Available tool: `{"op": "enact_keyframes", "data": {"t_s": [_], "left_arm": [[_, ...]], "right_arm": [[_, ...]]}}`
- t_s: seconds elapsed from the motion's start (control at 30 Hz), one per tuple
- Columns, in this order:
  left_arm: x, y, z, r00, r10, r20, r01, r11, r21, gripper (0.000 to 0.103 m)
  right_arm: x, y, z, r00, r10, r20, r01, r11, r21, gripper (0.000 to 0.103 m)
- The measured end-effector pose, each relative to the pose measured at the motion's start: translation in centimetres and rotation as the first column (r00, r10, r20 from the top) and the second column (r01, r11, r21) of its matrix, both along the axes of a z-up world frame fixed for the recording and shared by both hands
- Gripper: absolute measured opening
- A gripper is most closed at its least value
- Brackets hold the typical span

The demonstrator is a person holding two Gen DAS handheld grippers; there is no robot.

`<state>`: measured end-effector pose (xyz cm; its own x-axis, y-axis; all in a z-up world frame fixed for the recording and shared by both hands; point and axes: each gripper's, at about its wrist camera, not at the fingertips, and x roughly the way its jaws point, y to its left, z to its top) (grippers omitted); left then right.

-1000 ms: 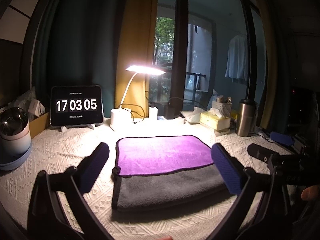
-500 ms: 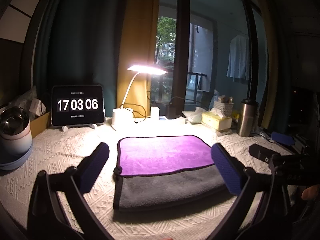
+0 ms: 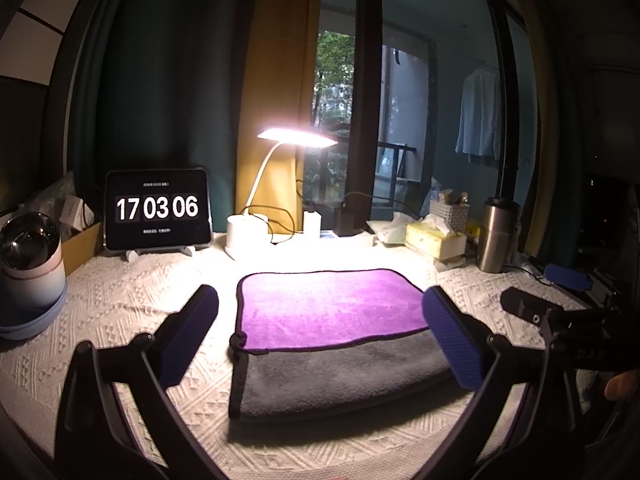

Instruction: Fold towel

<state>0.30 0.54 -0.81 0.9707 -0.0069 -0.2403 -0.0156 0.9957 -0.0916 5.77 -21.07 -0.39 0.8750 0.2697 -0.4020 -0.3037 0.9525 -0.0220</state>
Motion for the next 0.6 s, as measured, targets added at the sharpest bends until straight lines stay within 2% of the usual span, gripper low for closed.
{"op": "enact_keyframes", "data": {"t_s": [0.6], "left_arm": [[0.66, 0.52, -0.45, 0.999, 0.019, -0.03, -0.019, 1.0, 0.0, 0.102]], "right_arm": [[0.54, -0.16, -0.42, 1.0, -0.001, -0.012, 0.001, 1.0, 0.002, 0.1]]}}
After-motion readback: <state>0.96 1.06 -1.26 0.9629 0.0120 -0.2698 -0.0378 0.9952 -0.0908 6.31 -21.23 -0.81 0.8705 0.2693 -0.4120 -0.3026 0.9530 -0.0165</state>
